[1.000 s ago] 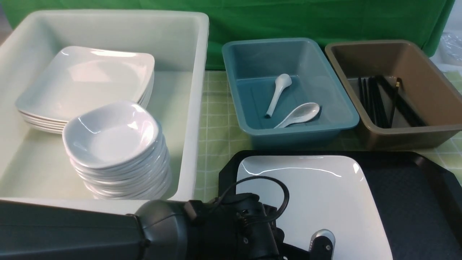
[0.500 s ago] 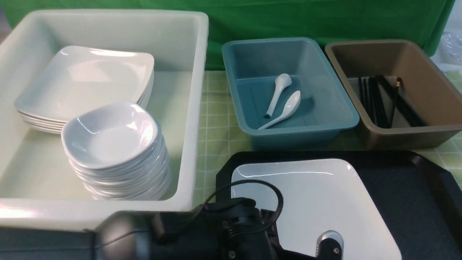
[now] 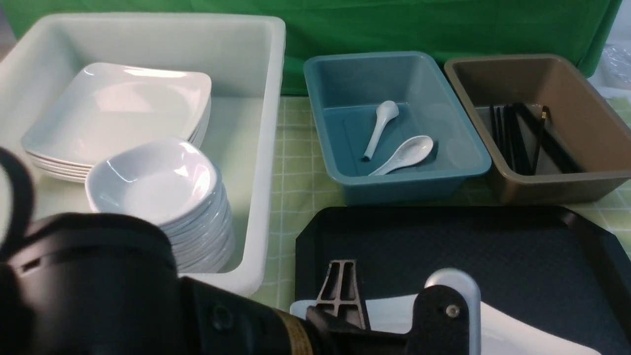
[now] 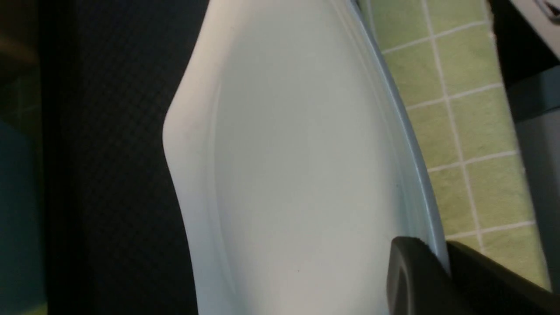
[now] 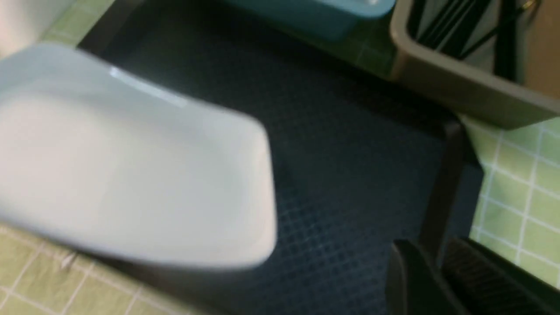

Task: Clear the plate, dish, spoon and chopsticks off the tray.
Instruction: Use the left arm to put the plate into the large storage box on the left

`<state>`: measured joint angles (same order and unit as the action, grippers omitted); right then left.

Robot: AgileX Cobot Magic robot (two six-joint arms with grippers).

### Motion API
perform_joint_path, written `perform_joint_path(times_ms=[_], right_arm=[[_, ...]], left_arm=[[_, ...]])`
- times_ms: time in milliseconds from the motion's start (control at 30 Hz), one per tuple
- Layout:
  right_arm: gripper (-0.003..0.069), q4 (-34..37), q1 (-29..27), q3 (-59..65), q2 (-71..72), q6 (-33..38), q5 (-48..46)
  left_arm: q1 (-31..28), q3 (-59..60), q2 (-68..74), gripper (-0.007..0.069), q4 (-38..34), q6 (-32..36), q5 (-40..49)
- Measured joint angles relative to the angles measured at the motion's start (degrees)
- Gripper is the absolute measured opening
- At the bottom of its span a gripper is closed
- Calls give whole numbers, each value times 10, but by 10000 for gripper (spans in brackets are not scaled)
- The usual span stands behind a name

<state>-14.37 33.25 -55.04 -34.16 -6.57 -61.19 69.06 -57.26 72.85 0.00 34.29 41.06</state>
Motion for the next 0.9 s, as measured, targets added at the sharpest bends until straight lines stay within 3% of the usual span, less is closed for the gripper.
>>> perform_joint_path(times_ms=[133, 300, 500, 700, 733, 767, 900], right_arm=[[29, -31, 0, -29, 0, -20, 0], [22, -56, 0, -57, 0, -35, 1], [22, -72, 0, -77, 0, -44, 3], [23, -52, 0, -77, 0, -47, 33], [23, -39, 0, -77, 0, -43, 45], [23, -39, 0, -77, 0, -43, 45], [23, -19, 0, -77, 0, -29, 52]], left_arm=[[1, -6, -35, 33, -5, -8, -10], [1, -59, -51, 33, 19, -39, -30], [-11, -131, -50, 33, 184, -131, -38], [-131, -177, -22, 33, 242, -162, -11], [-180, -183, -6, 33, 246, -165, -5], [-180, -183, -4, 33, 247, -165, -5], [-319, -184, 52, 33, 264, -165, 3]])
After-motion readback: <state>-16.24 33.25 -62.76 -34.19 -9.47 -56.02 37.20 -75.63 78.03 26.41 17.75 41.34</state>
